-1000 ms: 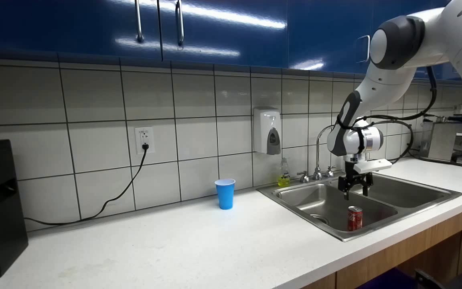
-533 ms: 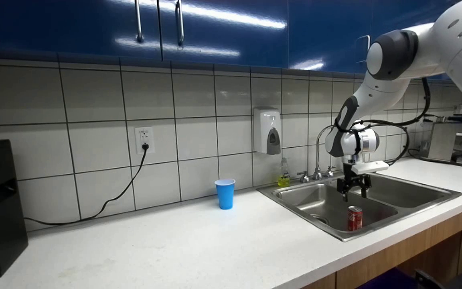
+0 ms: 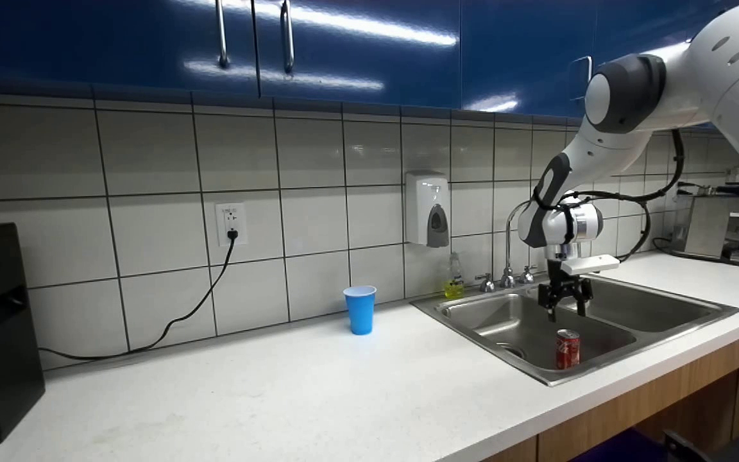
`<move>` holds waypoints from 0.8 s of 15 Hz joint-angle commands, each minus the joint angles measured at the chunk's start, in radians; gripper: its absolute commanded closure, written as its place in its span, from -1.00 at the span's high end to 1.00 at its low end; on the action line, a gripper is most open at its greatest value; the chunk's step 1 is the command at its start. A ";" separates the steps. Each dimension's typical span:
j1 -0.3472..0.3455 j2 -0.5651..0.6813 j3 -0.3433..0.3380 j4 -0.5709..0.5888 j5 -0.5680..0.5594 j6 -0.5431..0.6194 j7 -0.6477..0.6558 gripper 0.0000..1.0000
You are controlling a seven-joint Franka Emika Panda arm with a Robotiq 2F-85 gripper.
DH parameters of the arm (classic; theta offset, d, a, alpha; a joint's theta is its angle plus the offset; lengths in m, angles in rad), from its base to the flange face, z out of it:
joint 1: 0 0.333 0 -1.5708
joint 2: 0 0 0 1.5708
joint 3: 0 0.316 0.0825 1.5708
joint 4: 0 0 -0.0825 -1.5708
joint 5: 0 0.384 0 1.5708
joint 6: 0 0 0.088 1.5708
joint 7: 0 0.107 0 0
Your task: Put the red can on the left side of the counter.
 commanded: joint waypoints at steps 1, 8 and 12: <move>-0.006 0.003 0.005 0.007 -0.005 -0.005 0.000 1.00; -0.007 0.011 0.006 0.016 -0.005 -0.007 -0.001 1.00; -0.021 0.031 0.017 0.022 0.009 0.002 -0.017 1.00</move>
